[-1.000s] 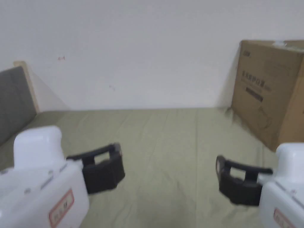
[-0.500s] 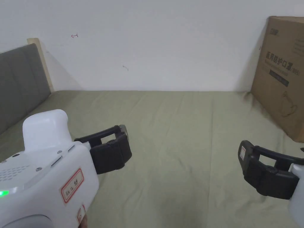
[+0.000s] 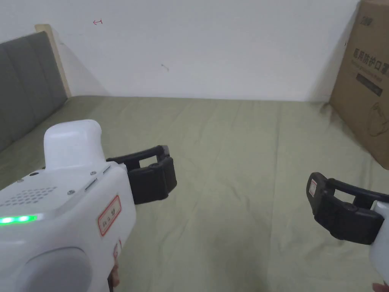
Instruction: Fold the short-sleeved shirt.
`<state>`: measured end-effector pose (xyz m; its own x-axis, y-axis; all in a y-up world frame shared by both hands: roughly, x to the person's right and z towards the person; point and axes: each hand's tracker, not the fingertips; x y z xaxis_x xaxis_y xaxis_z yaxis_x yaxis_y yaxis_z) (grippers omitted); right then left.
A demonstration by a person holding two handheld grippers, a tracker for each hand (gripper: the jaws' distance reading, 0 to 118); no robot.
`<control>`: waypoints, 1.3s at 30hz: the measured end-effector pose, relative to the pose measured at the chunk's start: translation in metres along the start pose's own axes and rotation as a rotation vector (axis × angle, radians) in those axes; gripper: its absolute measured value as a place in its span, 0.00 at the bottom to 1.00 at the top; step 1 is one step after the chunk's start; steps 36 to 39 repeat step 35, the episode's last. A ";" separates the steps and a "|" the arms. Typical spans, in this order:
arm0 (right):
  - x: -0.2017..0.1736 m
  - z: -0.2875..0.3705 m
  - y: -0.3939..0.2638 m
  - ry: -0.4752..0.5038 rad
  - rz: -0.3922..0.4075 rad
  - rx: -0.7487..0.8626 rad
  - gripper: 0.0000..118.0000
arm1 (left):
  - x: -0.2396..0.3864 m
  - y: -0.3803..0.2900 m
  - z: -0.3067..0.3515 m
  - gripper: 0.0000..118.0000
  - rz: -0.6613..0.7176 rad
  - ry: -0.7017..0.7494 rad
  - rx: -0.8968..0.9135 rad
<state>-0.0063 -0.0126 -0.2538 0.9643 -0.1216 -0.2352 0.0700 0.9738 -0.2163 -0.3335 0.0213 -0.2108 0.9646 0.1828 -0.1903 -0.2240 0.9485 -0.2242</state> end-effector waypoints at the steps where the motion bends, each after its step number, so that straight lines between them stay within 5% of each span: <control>1: 0.000 -0.001 0.000 -0.003 0.002 -0.002 1.00 | -0.001 0.001 -0.002 1.00 0.007 0.001 -0.006; 39: 0.002 0.004 0.005 -0.018 0.018 0.010 1.00 | 0.005 0.003 0.002 1.00 -0.047 0.037 -0.015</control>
